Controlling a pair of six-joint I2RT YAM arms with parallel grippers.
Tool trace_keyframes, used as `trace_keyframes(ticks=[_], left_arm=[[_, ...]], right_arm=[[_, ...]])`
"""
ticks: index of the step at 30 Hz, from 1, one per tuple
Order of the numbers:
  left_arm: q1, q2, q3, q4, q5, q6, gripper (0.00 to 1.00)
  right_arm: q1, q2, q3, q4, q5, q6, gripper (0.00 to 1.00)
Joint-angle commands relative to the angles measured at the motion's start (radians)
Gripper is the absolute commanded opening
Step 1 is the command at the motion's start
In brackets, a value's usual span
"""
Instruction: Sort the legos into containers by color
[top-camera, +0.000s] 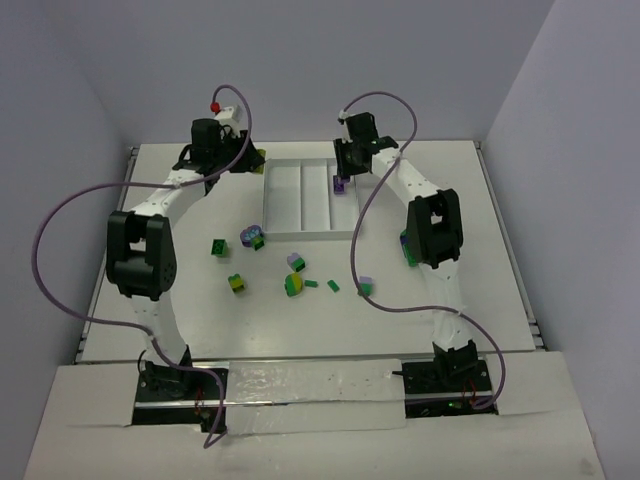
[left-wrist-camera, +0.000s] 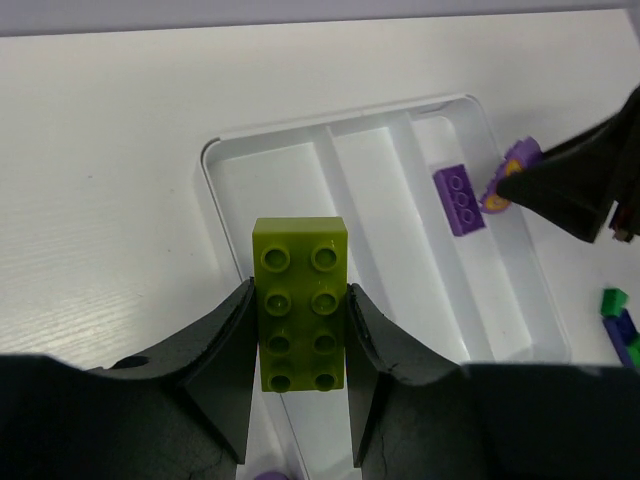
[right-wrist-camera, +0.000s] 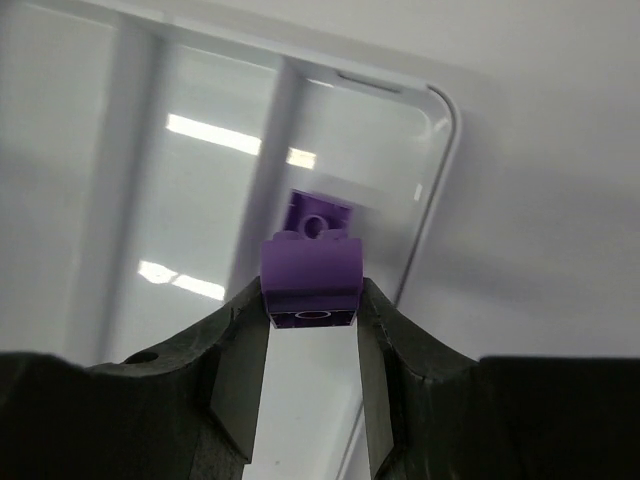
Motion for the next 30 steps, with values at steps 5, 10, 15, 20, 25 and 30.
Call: trace_keyframes(ticks=[5,10,15,20,25,30], left_arm=[[-0.058,0.113,0.115,0.042,-0.143,0.037,0.00],[-0.079,0.156,0.147,0.042,-0.185,0.046,0.00],[-0.080,0.196,0.186,0.054,-0.203,0.044,0.00],[-0.083,0.228,0.220,0.076,-0.198,0.044,0.00],[-0.087,0.280,0.276,0.060,-0.186,0.034,0.00],[-0.091,0.310,0.306,0.066,-0.193,0.030,0.06]], right_arm=[[0.012,-0.006,-0.026,0.069,0.229,-0.053,0.00],[0.013,0.047,0.055,0.028,0.227,-0.054,0.01],[0.017,0.082,0.114,-0.007,0.230,-0.053,0.11],[0.019,0.086,0.117,-0.011,0.231,-0.054,0.33],[0.021,0.095,0.132,-0.024,0.227,-0.056,0.59],[0.021,0.075,0.108,-0.016,0.218,-0.052,0.77]])
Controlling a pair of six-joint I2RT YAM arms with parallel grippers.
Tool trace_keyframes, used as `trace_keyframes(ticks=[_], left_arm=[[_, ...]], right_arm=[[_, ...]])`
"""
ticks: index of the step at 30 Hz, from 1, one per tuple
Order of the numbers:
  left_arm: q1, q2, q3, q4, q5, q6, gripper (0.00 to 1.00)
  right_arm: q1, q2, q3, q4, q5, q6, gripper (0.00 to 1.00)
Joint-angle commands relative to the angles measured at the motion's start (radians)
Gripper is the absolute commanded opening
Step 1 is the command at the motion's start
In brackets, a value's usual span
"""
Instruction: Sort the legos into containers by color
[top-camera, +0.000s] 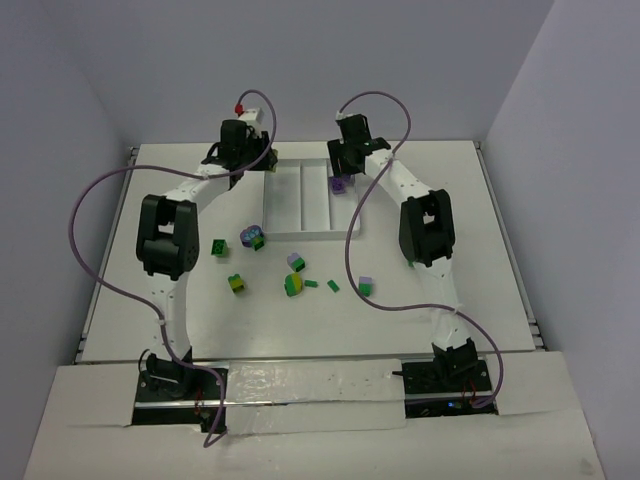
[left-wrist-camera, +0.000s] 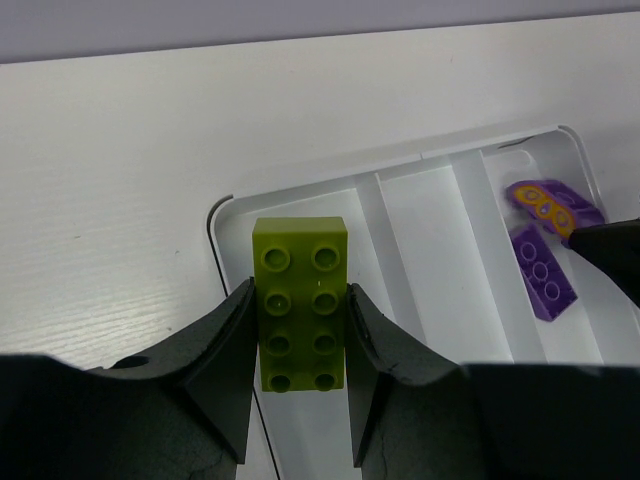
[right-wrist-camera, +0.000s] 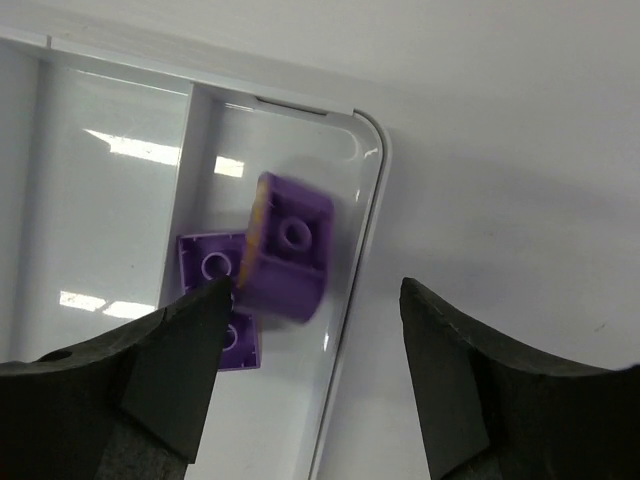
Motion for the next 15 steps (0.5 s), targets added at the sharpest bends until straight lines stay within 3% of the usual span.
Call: trace_keyframes(ticks=[1,6,8,15], left_arm=[[-0.010,0.029,0.083,0.041,-0.012,-0.006,0.07],[-0.014,0.078,0.141,0.003,-0.029,-0.008,0.10],[-0.015,0.097,0.154,-0.001,-0.035,-0.007,0.13],[-0.018,0.132,0.181,-0.038,-0.063,-0.009,0.23]], right_arm=[[0.007,-0.028,0.017,0.009,0.000,0.001,0.79],[0.013,-0.075,-0.015,0.015,-0.038,0.020,0.84],[0.015,-0.116,-0.041,0.018,-0.070,0.035,0.92],[0.020,-0.217,-0.096,0.020,-0.120,0.053,0.95]])
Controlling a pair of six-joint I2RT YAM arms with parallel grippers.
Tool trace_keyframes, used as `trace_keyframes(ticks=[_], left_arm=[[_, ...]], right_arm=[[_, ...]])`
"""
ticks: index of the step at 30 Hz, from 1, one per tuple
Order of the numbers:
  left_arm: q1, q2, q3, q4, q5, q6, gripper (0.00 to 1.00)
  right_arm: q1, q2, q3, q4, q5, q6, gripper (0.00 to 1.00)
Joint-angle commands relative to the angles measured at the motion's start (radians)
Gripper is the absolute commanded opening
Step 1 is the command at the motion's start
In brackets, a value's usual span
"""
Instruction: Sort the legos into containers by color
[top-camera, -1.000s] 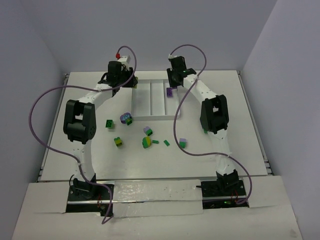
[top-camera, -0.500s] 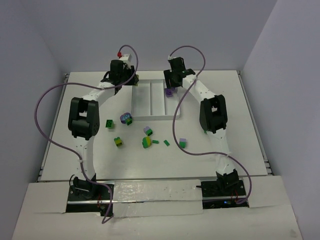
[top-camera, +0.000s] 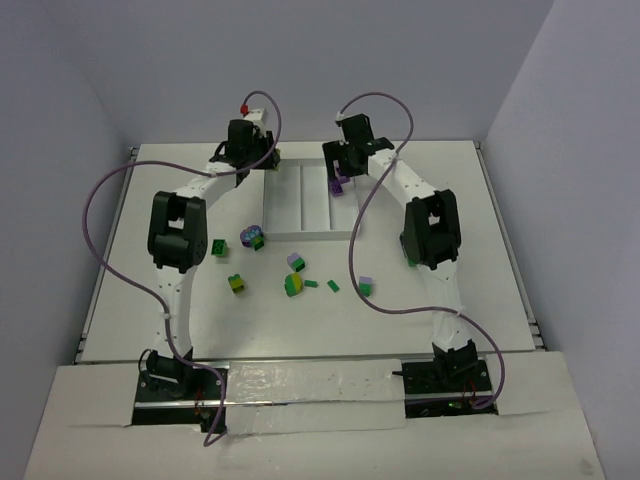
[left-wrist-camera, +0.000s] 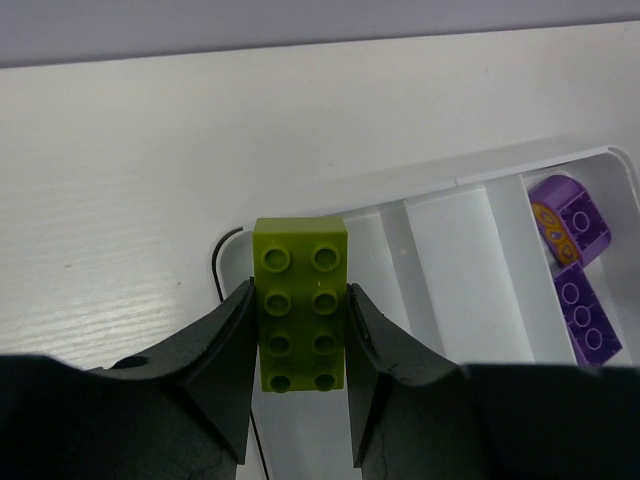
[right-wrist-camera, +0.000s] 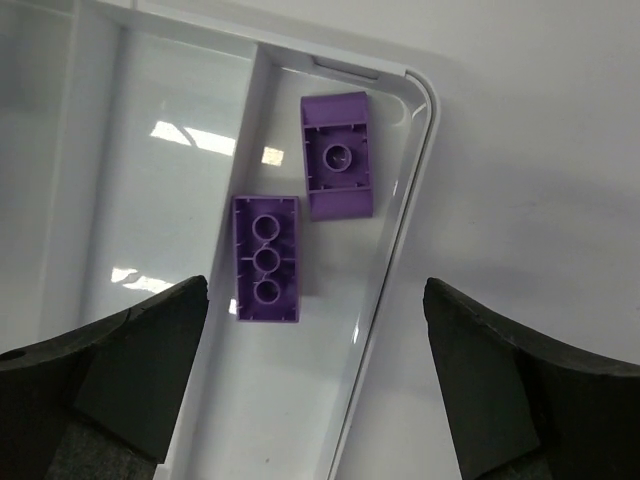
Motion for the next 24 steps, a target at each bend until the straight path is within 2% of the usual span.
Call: trace_keyframes(ticks=[1,7,8,10,11,12,15,19,21,24], left_arm=[[-0.010,0.014,0.050,-0.018,-0.025,-0.005,0.24],[-0.012,-0.012,0.040,-0.056,-0.007,-0.004,0.49],[-0.012,-0.019,0.040,-0.065,-0.006,-0.003,0.50],[-0.011,-0.053,0.038,-0.087,-0.001,0.006,0.65],[-0.011,-0.068,0.038,-0.097,0.000,0.009,0.66],[-0.011,-0.098,0.037,-0.112,0.001,0.017,0.73],[-0.011,-0.196,0.003,-0.153,-0.014,0.037,0.82],[-0.005,-0.370,-0.101,-0.247,-0.053,0.051,0.81],[0.000,-0.505,-0.211,-0.286,-0.084,0.049,0.80],[0.016,-0.685,-0.471,-0.333,-0.139,0.044,0.75]], right_arm=[[0.013,-0.152,-0.017,0.026,-0.034,0.020,0.96],[0.013,-0.205,-0.056,0.022,-0.032,0.018,0.98],[0.013,-0.206,-0.059,0.021,-0.031,0.018,0.98],[0.013,-0.220,-0.065,0.014,-0.031,0.022,0.98],[0.013,-0.228,-0.069,0.014,-0.032,0.025,0.99],[0.013,-0.240,-0.078,0.014,-0.032,0.029,0.99],[0.014,-0.274,-0.101,0.017,-0.029,0.035,1.00],[0.016,-0.329,-0.139,0.014,-0.022,0.037,1.00],[0.016,-0.359,-0.177,0.019,-0.022,0.035,1.00],[0.016,-0.443,-0.272,0.040,-0.028,0.038,1.00]])
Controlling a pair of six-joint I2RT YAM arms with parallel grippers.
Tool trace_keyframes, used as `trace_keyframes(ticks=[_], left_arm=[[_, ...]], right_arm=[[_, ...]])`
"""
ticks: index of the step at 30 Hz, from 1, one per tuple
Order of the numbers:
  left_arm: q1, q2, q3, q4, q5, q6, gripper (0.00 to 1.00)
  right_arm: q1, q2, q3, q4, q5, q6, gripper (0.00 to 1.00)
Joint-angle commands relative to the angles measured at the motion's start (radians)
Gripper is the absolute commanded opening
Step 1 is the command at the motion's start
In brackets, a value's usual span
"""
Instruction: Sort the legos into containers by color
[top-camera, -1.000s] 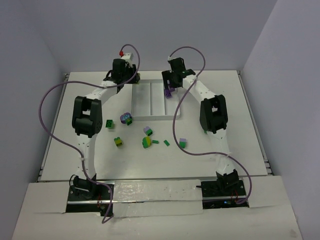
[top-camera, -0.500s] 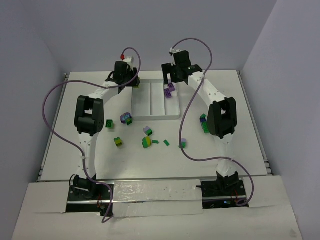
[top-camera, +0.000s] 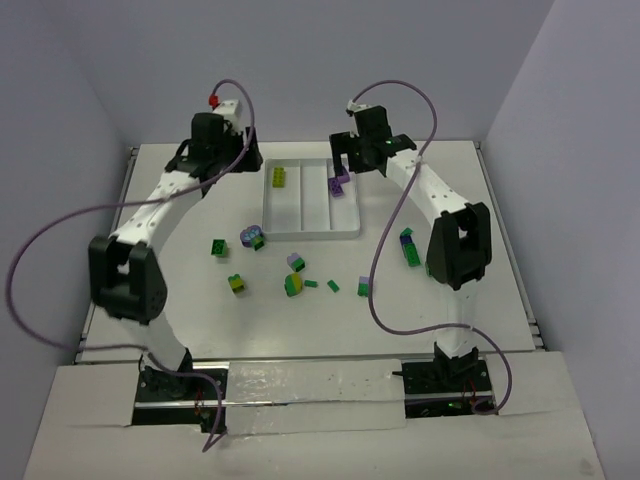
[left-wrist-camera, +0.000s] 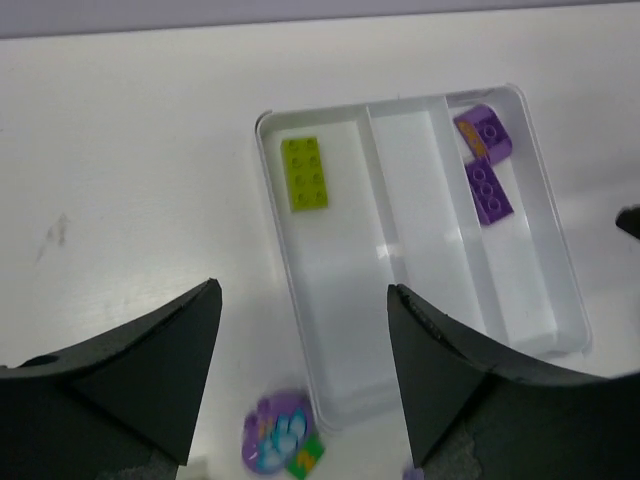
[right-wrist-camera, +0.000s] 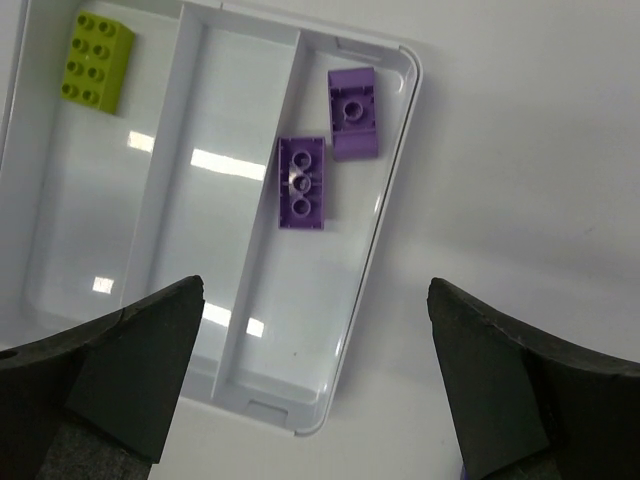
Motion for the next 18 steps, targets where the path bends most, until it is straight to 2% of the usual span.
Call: trace_keyframes(ticks=[1,5,9,18], left_arm=[[0.019,-0.273,-0.251,-0.098,-0.115,0.004,0.74],[0.022,-0.340,-0.397,-0.200,-0.216,-0.020,0.78],[0.028,-0.364,-0.481,-0.227,-0.237,-0.017,0.79],[0.046,-0.275,-0.494,-0.274,-0.241,0.011,0.70]], right_arm=[[0.011,-0.165,-0.095,0.037,0.001,0.013,1.00],[0.011,-0.236,-0.186,0.064,-0.009,0.021,1.00],[0.010,-0.263,-0.257,0.072,-0.009,0.023,1.00],[0.012,-0.283,-0.302,0.073,-0.032,0.023,1.00]])
